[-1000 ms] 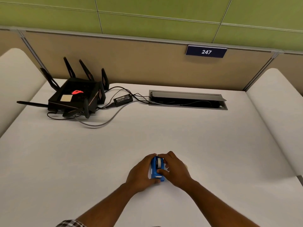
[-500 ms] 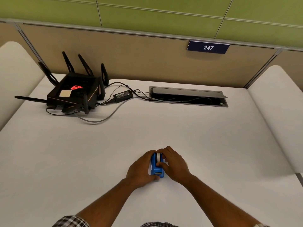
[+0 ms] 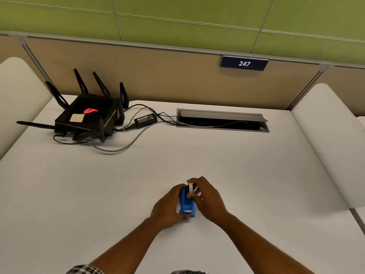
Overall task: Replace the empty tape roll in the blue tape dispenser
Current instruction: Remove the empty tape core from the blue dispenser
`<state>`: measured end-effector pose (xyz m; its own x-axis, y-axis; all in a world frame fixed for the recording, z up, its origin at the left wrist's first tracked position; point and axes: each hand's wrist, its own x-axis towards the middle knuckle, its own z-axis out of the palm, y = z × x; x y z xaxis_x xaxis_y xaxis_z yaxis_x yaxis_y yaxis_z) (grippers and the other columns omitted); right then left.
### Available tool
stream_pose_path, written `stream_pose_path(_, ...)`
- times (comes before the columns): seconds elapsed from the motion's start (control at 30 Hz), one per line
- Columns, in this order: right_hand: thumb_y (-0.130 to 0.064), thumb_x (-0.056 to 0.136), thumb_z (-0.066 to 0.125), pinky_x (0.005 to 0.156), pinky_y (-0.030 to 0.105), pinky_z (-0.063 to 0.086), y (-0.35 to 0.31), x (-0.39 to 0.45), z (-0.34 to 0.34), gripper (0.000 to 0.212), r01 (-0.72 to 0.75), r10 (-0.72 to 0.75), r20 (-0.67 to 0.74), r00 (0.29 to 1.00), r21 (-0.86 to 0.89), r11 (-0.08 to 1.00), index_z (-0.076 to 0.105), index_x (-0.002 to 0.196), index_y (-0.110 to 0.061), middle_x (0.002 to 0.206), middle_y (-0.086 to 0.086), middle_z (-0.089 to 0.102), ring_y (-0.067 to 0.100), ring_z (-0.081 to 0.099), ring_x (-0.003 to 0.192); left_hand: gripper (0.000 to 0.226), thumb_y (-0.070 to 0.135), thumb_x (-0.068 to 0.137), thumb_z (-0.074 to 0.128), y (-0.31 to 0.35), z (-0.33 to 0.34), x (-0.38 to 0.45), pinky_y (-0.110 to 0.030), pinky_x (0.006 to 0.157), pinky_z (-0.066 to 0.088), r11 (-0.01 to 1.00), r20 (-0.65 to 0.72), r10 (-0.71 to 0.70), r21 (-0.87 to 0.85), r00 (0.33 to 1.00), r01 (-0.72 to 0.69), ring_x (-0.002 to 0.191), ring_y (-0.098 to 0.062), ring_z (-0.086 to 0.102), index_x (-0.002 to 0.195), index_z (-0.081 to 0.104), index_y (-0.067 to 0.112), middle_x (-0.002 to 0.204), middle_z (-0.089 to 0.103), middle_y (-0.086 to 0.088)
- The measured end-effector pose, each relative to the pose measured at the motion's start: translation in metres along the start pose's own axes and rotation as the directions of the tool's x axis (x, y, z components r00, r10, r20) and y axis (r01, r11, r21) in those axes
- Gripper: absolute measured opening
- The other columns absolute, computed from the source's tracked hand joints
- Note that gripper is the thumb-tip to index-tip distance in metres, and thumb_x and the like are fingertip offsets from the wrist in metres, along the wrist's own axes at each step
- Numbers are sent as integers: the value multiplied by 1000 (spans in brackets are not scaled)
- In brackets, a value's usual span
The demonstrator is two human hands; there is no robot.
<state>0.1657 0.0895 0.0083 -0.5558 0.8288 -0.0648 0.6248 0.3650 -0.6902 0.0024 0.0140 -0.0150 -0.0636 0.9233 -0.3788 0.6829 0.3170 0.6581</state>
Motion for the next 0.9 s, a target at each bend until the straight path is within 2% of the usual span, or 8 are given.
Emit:
stream_pose_path(0.13, -22, 93, 73, 87, 28, 60, -3, -5, -6, 43, -111, 119, -31, 992, 193, 975, 58, 133, -29, 118, -11, 63, 9, 67, 98, 119, 54, 64, 84, -2, -20, 5, -38, 118, 28, 994, 147, -30, -100, 989, 45, 151, -16, 19, 153, 7, 36, 164, 14, 9)
stream_pose_path(0.2, -16, 93, 73, 86, 32, 63, -3, -10, -12, 42, -173, 190, -17, 982, 348, 921, 59, 130, -32, 123, -10, 65, 11, 69, 99, 119, 59, 66, 81, 0, -29, 3, -41, 120, 22, 983, 150, -18, -179, 989, 45, 153, -16, 8, 154, 3, 41, 165, 5, 11)
stream_pose_path(0.3, -10, 96, 69, 78, 29, 64, -4, -24, -18, 40, -209, 233, 35, 972, 582, 786, 62, 129, -32, 123, -10, 69, 15, 73, 101, 98, 63, 75, 68, 15, -27, -7, -40, 118, 28, 953, 45, 18, -303, 999, -4, 150, -15, 21, 153, 14, 40, 163, 17, 13)
stream_pose_path(0.4, -5, 98, 65, 75, 27, 63, -8, -35, -22, 38, -235, 274, 65, 960, 717, 656, 66, 125, -32, 113, -11, 72, 19, 76, 100, 65, 48, 87, 64, 38, -17, -10, -31, 109, 44, 889, -56, 17, -456, 998, -40, 135, -13, 48, 145, 38, 32, 147, 49, 8)
stream_pose_path(0.47, 0, 99, 59, 75, 27, 63, -9, -40, -23, 39, -257, 306, 73, 949, 744, 617, 68, 124, -29, 113, -4, 74, 21, 77, 99, 41, 33, 92, 65, 52, -11, -12, -21, 92, 54, 864, -120, -7, -500, 993, -54, 112, -8, 64, 131, 54, 30, 124, 64, 7)
stream_pose_path(0.57, 2, 98, 52, 78, 27, 63, -9, -49, -26, 43, -275, 332, 74, 940, 740, 614, 68, 126, -26, 117, 2, 74, 21, 77, 100, 18, 29, 93, 65, 63, -2, -16, -10, 72, 54, 863, -198, 17, -493, 980, -114, 90, -2, 68, 110, 65, 33, 104, 70, 12)
stream_pose_path(0.77, -14, 98, 67, 86, 32, 63, 0, -65, -40, 31, -262, 361, 30, 932, 744, 614, 67, 126, -26, 112, 0, 78, 19, 78, 100, 15, 23, 91, 68, 76, 10, -16, -11, 73, 53, 855, -240, 25, -498, 970, -145, 90, 8, 65, 100, 67, 35, 98, 69, 19)
stream_pose_path(0.9, -19, 93, 75, 85, 33, 63, 13, -76, -44, 17, -246, 414, -68, 908, 714, 656, 74, 110, -21, 103, 0, 81, 19, 78, 97, 17, 24, 91, 68, 87, 23, -15, -20, 80, 57, 842, -204, -4, -529, 979, -107, 92, -5, 68, 108, 69, 27, 101, 70, 14)
